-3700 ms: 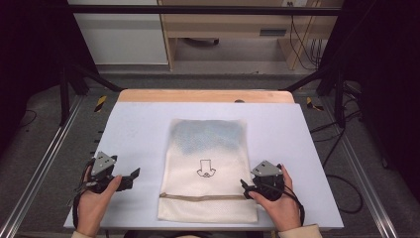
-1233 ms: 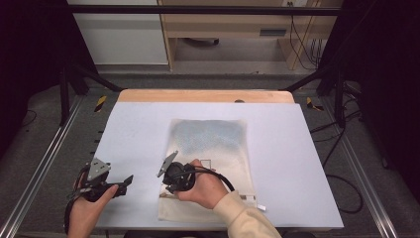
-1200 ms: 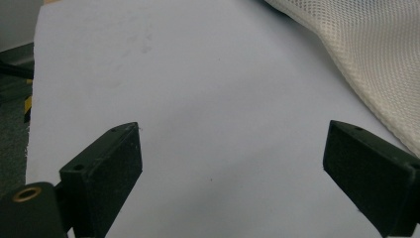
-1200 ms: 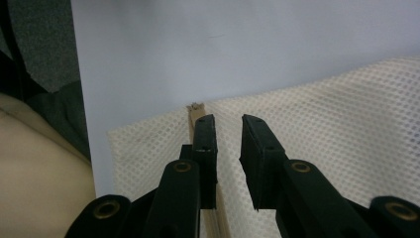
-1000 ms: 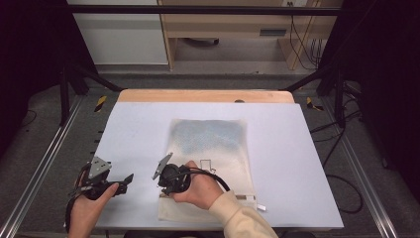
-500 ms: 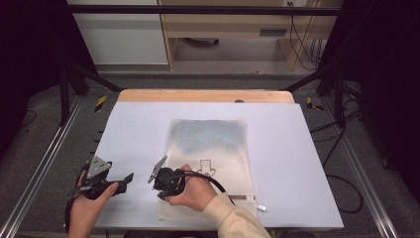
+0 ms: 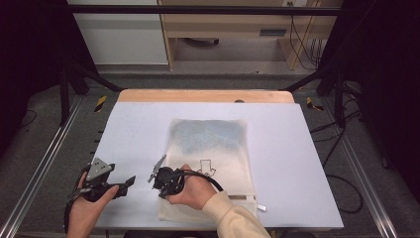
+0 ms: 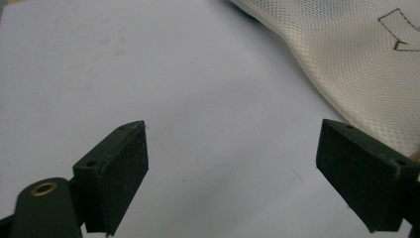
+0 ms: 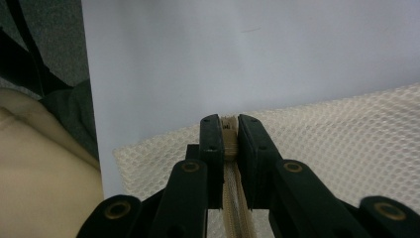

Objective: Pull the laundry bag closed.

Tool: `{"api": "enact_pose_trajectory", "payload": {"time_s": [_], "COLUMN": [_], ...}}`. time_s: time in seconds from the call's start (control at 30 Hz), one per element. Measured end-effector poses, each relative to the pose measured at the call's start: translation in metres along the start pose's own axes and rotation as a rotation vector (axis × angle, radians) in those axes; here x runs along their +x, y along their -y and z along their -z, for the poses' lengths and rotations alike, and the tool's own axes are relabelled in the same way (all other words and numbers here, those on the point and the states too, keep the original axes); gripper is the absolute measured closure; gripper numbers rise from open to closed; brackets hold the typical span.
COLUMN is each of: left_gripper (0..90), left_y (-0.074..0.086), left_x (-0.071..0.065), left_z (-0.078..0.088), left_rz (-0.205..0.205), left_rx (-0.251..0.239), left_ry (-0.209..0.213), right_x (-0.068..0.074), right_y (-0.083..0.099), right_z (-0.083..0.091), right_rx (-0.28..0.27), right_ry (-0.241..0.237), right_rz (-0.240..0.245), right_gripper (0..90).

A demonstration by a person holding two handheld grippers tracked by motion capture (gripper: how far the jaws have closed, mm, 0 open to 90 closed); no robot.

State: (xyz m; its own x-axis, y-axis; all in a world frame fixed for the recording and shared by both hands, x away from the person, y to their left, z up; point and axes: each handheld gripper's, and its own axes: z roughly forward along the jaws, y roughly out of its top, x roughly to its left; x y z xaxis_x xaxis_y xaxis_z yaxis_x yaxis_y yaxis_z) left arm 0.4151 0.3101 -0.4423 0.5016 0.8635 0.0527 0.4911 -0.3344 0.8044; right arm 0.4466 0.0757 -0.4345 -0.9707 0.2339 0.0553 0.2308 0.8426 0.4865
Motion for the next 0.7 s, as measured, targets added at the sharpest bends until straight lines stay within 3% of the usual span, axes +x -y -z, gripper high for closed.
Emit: {"api": "enact_pose_trajectory", "payload": {"time_s": [0.13, 0.23, 0.27, 0.33, 0.4, 0.43, 0.5, 0.7], "left_gripper": [13.6, 13.9, 14.0, 14.6, 14.6, 15.7, 17.0, 18.2], "left_y": [0.0, 0.0, 0.001, 0.002, 0.003, 0.003, 0.004, 0.003], "left_x": [-0.007, -0.014, -0.021, -0.024, -0.032, -0.032, -0.036, -0.048], "left_z": [0.006, 0.008, 0.009, 0.009, 0.007, 0.007, 0.006, 0.001], "left_rz": [-0.017, -0.02, -0.036, -0.045, -0.041, -0.041, -0.009, 0.004], "left_rx": [0.002, 0.001, 0.009, 0.011, 0.013, 0.013, 0.003, 0.005], "left_ry": [0.039, 0.087, 0.122, 0.134, 0.175, 0.175, 0.225, 0.287], "right_x": [0.0, -0.001, -0.001, -0.001, -0.001, -0.001, -0.002, -0.001], "right_y": [-0.007, -0.01, -0.01, -0.01, -0.01, -0.01, -0.01, -0.01], "right_z": [0.014, 0.022, 0.024, 0.027, 0.028, 0.028, 0.029, 0.029], "right_rx": [0.019, 0.035, 0.038, 0.036, 0.035, 0.035, 0.034, 0.036], "right_ry": [0.0, 0.005, 0.006, 0.0, -0.003, -0.003, -0.006, -0.013], "right_rz": [0.02, 0.033, 0.034, 0.037, 0.03, 0.03, 0.033, 0.037], "right_gripper": [81.7, 81.8, 81.8, 81.9, 81.9, 81.9, 81.9, 82.0]}}
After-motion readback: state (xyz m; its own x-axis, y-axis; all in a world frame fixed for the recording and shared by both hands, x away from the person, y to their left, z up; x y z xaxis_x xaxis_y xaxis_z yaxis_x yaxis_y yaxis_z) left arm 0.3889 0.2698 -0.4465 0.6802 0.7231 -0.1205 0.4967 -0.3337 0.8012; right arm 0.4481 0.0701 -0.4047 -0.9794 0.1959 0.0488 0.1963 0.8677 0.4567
